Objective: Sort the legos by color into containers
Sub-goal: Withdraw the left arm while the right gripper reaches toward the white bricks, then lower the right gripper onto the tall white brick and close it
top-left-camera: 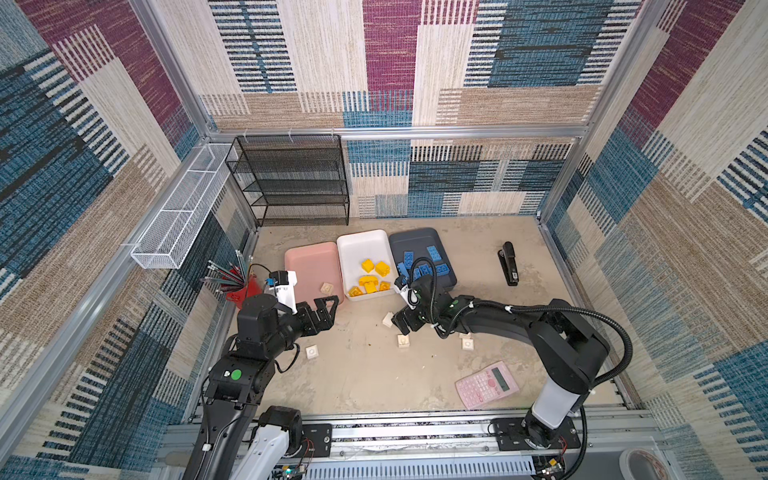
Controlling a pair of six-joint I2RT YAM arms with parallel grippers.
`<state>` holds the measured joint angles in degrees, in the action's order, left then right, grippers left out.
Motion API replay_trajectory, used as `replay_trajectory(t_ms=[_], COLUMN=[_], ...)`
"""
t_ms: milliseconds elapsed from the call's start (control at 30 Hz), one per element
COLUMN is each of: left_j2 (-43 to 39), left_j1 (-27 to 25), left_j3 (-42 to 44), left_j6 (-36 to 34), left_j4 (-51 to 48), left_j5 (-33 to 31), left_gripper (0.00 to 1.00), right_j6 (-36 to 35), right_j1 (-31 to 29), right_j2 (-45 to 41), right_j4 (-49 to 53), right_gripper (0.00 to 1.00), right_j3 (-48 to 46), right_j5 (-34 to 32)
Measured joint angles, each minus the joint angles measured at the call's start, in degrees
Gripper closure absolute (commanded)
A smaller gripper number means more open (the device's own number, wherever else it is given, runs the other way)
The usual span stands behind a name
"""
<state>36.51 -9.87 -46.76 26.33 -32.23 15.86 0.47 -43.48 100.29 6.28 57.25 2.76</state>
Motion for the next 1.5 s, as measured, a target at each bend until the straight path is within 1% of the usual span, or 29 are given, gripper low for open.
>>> replay_trajectory(t_ms=[233,467,600,700,800,1033,1233,1500], left_j2=[-0.4,-0.7,-0.4,-0.2,-0.1,0.3,0.7,0.7], left_j1=[0.0,0.0,0.0,0.0,0.0,0.0,0.0,0.0], left_j3=[0.2,0.2,0.3,0.3,0.4,0.5,0.5,0.6], left_j6=[-1.2,-1.5,-1.6,-1.6,-1.6,-1.6,-1.6,-1.6], left_j4=[0.0,0.0,0.0,0.0,0.0,0.0,0.0,0.0], left_j5=[2.3,2.5,2.5,2.5,2.5,2.5,2.5,2.5], left_gripper=[0.0,0.01,0.02,0.02,0.02,0.03,0.03,0.03], right_j6=[-1.0,-2.0,-2.1,-2.3,-2.3,-2.3,-2.3,-2.5], right_j1=[0.1,0.3,0.2,-0.5,-1.3,-2.9,-4.1,-4.3], right_j2=[3.2,5.2,5.3,5.2,4.9,6.5,8.2,9.7], right_j4=[1.7,2.6,2.6,2.6,2.5,2.6,2.6,0.2], right_gripper=[0.01,0.01,0.0,0.02,0.04,0.18,0.23,0.33], right_j3=[2.6,4.6,5.0,4.9,4.7,5.0,5.6,5.9], right_j5=[-0.9,-1.4,-0.2,0.9,2.1,1.8,1.1,-0.3])
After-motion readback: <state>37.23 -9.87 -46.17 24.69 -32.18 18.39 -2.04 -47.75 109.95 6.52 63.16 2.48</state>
